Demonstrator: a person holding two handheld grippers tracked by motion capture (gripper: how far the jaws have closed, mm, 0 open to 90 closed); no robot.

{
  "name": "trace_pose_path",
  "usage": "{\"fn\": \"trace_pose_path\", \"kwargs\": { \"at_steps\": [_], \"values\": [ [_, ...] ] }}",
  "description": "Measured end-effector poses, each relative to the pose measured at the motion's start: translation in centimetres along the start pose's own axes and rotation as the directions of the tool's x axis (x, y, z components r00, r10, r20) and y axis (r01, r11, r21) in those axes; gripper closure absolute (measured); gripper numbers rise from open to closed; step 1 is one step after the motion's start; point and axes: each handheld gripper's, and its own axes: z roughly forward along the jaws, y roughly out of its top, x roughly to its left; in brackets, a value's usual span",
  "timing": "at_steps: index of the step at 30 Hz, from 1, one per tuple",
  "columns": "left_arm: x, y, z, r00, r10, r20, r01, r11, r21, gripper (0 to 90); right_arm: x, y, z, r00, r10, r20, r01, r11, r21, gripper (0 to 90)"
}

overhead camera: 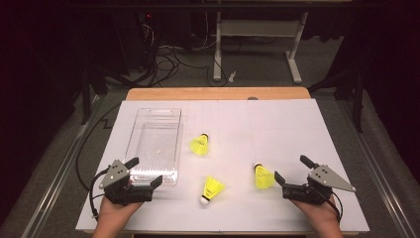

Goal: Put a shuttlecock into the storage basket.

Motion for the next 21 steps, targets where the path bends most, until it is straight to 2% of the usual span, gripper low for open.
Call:
{"fn": "trace_pose_path", "kwargs": {
  "at_steps": [6, 16, 21],
  "values": [
    [0.11, -0.04, -0.06, 1.0000, -0.006, -0.004, 0.006, 1.0000, -0.001, 0.3, 0.34, 0.25, -0.13, 0.9999, -0.013, -0.004, 0.013, 1.000, -0.019, 0.3],
    [0.21, -0.01, -0.12, 0.9999, -0.012, 0.007, 0.012, 0.9999, -0.008, 0.2, 0.29, 0.16, -0.12, 1.0000, -0.003, -0.009, 0.003, 1.000, -0.014, 0.3],
    [0.30, -0.01, -0.18, 0.9999, -0.016, 0.003, 0.016, 0.9998, -0.012, 0.2, 0.22, 0.26, -0.28, 1.0000, -0.006, -0.003, 0.006, 0.999, -0.037, 0.3]
  ]
}}
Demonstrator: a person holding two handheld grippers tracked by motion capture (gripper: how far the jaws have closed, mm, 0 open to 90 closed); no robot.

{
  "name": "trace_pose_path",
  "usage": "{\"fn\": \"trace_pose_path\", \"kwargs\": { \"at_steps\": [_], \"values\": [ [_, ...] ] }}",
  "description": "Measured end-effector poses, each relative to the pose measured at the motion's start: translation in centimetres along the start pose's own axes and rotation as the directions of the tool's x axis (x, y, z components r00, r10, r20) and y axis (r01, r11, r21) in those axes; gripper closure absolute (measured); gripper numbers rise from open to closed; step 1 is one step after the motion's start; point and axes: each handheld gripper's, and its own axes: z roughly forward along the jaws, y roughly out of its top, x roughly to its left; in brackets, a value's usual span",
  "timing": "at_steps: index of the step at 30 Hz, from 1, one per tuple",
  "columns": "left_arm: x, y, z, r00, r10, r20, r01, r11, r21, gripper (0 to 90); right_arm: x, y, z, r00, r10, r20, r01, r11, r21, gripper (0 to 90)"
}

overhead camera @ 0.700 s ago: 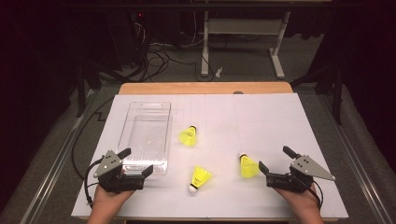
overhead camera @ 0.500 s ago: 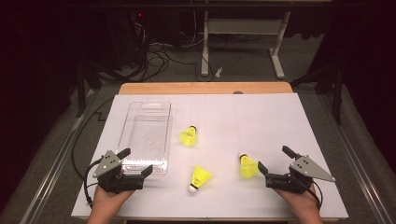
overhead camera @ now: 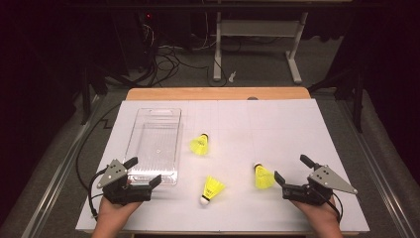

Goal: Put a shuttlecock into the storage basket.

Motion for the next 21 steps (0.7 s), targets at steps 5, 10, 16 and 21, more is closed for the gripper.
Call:
{"fn": "trace_pose_path", "kwargs": {
  "at_steps": [5, 10, 16, 21],
  "values": [
    [0.05, 0.01, -0.09, 1.0000, -0.005, 0.001, 0.005, 0.9999, -0.010, 0.2, -0.01, 0.00, 0.00, 1.0000, 0.000, 0.001, 0.000, 1.000, 0.004, 0.3],
    [0.10, 0.02, -0.18, 0.9999, -0.008, 0.007, 0.008, 0.9998, -0.020, 0.1, 0.01, -0.06, 0.07, 1.0000, 0.004, -0.001, -0.004, 1.000, 0.010, 0.3],
    [0.07, 0.02, -0.13, 0.9996, -0.003, 0.028, 0.004, 0.9995, -0.030, 0.1, 0.03, -0.08, 0.13, 0.9999, 0.000, -0.013, 0.000, 1.000, 0.008, 0.3],
    [0.24, 0.06, -0.33, 0.9995, -0.010, 0.029, 0.011, 0.9989, -0.045, 0.1, 0.10, -0.08, 0.19, 0.9998, 0.000, -0.019, 0.000, 1.000, 0.008, 0.3]
  ]
}}
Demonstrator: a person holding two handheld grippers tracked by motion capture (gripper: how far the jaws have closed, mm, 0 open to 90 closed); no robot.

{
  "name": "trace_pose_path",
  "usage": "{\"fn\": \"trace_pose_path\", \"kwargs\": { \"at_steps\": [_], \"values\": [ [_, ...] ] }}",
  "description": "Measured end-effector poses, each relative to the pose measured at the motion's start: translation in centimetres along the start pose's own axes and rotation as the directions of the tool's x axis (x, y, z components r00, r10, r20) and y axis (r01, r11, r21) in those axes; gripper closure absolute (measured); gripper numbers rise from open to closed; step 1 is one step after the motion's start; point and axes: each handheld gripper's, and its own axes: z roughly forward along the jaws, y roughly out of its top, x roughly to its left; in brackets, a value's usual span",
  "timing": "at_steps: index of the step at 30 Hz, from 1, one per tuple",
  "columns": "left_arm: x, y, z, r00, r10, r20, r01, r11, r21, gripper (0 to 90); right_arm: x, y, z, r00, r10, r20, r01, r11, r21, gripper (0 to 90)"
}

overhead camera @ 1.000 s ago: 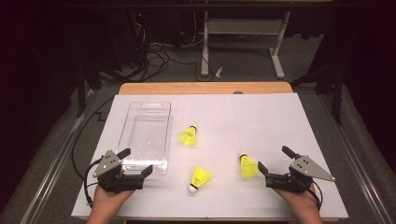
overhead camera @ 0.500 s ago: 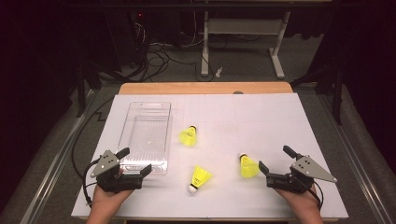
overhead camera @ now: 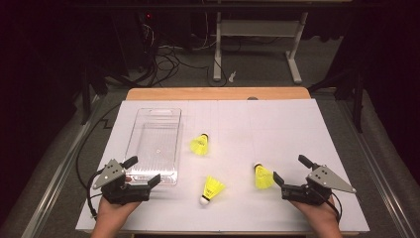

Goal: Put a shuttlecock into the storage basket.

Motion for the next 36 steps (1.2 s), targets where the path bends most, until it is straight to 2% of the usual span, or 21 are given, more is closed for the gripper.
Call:
{"fn": "trace_pose_path", "kwargs": {
  "at_steps": [9, 13, 19, 24, 26, 30, 35, 36],
  "values": [
    [1.1, 0.0, -1.0, 0.9993, -0.009, -0.037, 0.008, 0.9996, -0.028, 0.1, 0.1, 0.0, 0.0, 1.0000, 0.002, -0.008, -0.002, 1.000, 0.000, 0.3],
    [1.7, -0.1, -1.6, 0.9971, -0.002, -0.076, 0.000, 0.9998, -0.022, 0.1, 0.1, 0.0, 0.1, 1.0000, 0.001, -0.007, -0.001, 1.000, 0.000, 0.3],
    [3.3, -0.6, -3.0, 0.9930, -0.035, -0.113, 0.032, 0.9990, -0.031, 0.1, -0.1, 0.0, -0.1, 1.0000, 0.003, -0.002, -0.003, 1.000, 0.001, 0.3],
    [4.4, -1.3, -4.2, 0.9887, -0.064, -0.136, 0.060, 0.9977, -0.031, 0.1, -0.5, 0.1, -0.5, 0.9998, -0.021, 0.001, 0.021, 1.000, 0.008, 0.3],
    [5.0, -1.7, -4.9, 0.9862, -0.076, -0.147, 0.072, 0.9969, -0.033, 0.1, -0.8, 0.2, -0.5, 1.0000, 0.003, 0.002, -0.003, 1.000, 0.010, 0.3],
    [5.5, -2.1, -5.4, 0.9844, -0.084, -0.155, 0.080, 0.9964, -0.027, 0.1, -0.7, 0.1, -0.5, 1.0000, 0.002, 0.002, -0.002, 1.000, 0.028, 0.3],
    [6.0, -2.4, -6.1, 0.9813, -0.091, -0.170, 0.085, 0.9954, -0.044, 0.8, -1.0, -0.1, -0.8, 0.9999, -0.005, 0.012, 0.004, 0.998, 0.056, 0.3],
    [6.1, -2.6, -6.2, 0.9807, -0.084, -0.177, 0.079, 0.9963, -0.032, 0.8, -1.1, -0.3, -0.9, 0.9998, -0.001, 0.019, 0.000, 0.998, 0.059, 0.3]
  ]
}}
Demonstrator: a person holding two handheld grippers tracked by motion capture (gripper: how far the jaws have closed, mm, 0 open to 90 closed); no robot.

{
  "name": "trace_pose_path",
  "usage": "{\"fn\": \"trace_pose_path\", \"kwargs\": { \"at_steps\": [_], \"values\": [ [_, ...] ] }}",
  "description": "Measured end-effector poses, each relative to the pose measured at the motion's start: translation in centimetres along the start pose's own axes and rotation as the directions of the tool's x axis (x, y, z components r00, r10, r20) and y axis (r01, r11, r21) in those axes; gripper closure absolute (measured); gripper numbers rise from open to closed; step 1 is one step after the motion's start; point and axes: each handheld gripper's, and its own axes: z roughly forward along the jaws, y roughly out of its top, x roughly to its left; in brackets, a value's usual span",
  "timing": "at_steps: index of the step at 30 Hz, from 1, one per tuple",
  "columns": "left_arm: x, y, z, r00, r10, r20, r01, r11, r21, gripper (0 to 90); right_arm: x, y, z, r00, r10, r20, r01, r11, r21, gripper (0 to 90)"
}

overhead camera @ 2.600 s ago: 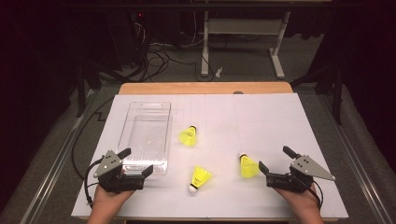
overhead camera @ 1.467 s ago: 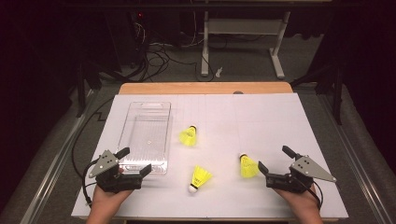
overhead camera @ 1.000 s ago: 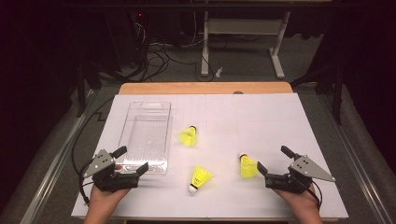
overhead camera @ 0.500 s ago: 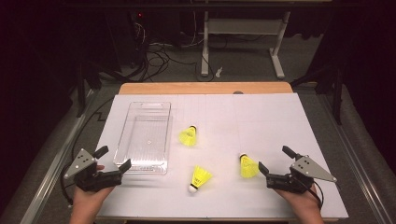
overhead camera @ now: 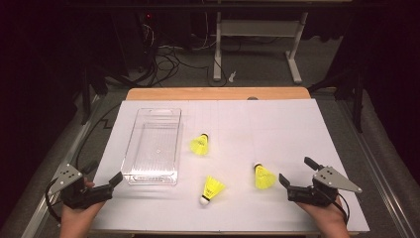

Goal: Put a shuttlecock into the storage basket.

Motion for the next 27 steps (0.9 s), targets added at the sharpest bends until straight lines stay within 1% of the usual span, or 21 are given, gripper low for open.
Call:
{"fn": "trace_pose_path", "kwargs": {
  "at_steps": [5, 7, 8, 10, 12, 15, 17, 18, 19, 20, 27],
  "values": [
    [0.1, -0.2, -0.1, 1.0000, 0.005, -0.007, -0.005, 0.9997, 0.022, 0.8, -0.1, -0.5, -0.1, 0.9999, 0.011, 0.001, -0.011, 1.000, -0.006, 0.3],
    [0.1, -0.2, -0.1, 0.9994, 0.023, -0.025, -0.022, 0.9987, 0.045, 0.7, -0.2, -0.6, -0.2, 0.9999, 0.012, 0.001, -0.012, 1.000, -0.009, 0.3],
    [0.1, -0.2, 0.0, 0.9992, 0.027, -0.031, -0.025, 0.9984, 0.052, 0.6, -0.3, -0.8, -0.4, 0.9998, 0.020, 0.001, -0.020, 1.000, -0.019, 0.3],
    [0.0, -0.2, 0.1, 0.9991, 0.021, -0.037, -0.018, 0.9977, 0.066, 0.6, -0.3, -0.8, -0.5, 0.9997, 0.023, 0.005, -0.023, 0.999, -0.024, 0.3],
    [-0.1, -0.2, 0.2, 0.9989, 0.025, -0.039, -0.022, 0.9958, 0.089, 0.6, -0.5, -0.9, -0.7, 0.9995, 0.030, 0.005, -0.030, 0.999, -0.030, 0.3],
    [-0.1, -0.4, 0.6, 0.9995, 0.028, -0.016, -0.026, 0.9930, 0.115, 0.6, -0.7, -0.9, -0.8, 0.9992, 0.041, 0.001, -0.041, 0.998, -0.041, 0.3],
    [-0.3, -0.4, 0.8, 0.9991, 0.038, -0.018, -0.035, 0.9898, 0.138, 0.6, -0.7, -0.9, -0.8, 0.9993, 0.037, 0.001, -0.037, 0.998, -0.042, 0.3],
    [-0.4, -0.5, 1.1, 0.9990, 0.040, -0.019, -0.036, 0.9870, 0.157, 0.6, -0.7, -0.9, -0.7, 0.9995, 0.032, -0.001, -0.032, 0.999, -0.042, 0.3],
    [-0.4, -0.5, 1.1, 0.9990, 0.040, -0.019, -0.036, 0.9870, 0.157, 0.6, -0.7, -0.9, -0.7, 0.9995, 0.032, -0.001, -0.032, 0.999, -0.042, 0.3],
    [-0.4, -0.5, 1.3, 0.9990, 0.039, -0.022, -0.034, 0.9838, 0.176, 0.6, -0.6, -0.9, -0.6, 0.9996, 0.029, -0.006, -0.029, 0.999, -0.039, 0.3],
    [-0.4, -0.6, 1.6, 0.9994, 0.026, -0.024, -0.021, 0.9789, 0.203, 0.6, -0.1, -0.9, -0.2, 0.9998, 0.011, -0.018, -0.012, 0.999, -0.037, 0.3]
  ]
}}
